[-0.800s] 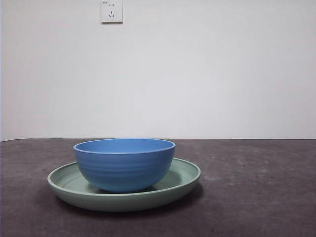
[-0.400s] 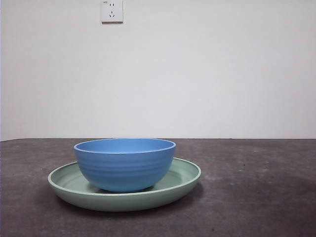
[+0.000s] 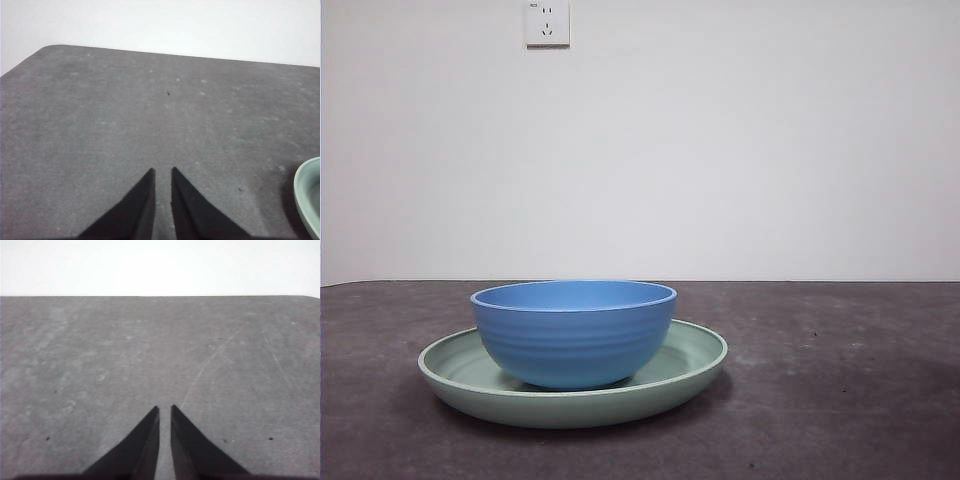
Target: Pick up the blue bowl, put it on the green plate, put it on desk
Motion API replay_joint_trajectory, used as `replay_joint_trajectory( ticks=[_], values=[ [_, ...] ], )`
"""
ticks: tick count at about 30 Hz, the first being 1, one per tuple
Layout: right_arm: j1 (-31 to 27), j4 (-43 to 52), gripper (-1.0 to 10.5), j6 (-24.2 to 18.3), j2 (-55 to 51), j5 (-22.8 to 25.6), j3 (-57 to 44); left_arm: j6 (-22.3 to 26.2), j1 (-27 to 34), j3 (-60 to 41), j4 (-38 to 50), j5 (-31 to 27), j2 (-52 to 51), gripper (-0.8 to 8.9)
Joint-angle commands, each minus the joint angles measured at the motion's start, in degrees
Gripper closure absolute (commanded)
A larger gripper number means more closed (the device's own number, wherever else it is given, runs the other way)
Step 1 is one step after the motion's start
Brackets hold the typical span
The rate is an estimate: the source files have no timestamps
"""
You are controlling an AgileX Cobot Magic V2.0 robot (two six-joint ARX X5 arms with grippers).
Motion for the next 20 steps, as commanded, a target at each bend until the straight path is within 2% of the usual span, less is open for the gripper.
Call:
replay_joint_trajectory(
  ticks=[1,20],
  values=[
    [0.6,0.6,9.1,-1.6,0.0,0.2,-0.3,-0.4,0.2,-1.2,-0.5,0.0,-0.1,7.54],
    [0.8,3.0,9.1,-0.6,0.0,-0.2,-0.3,-0.4,0.2,-1.2,-0.5,0.0,-0.1,7.54]
  ],
)
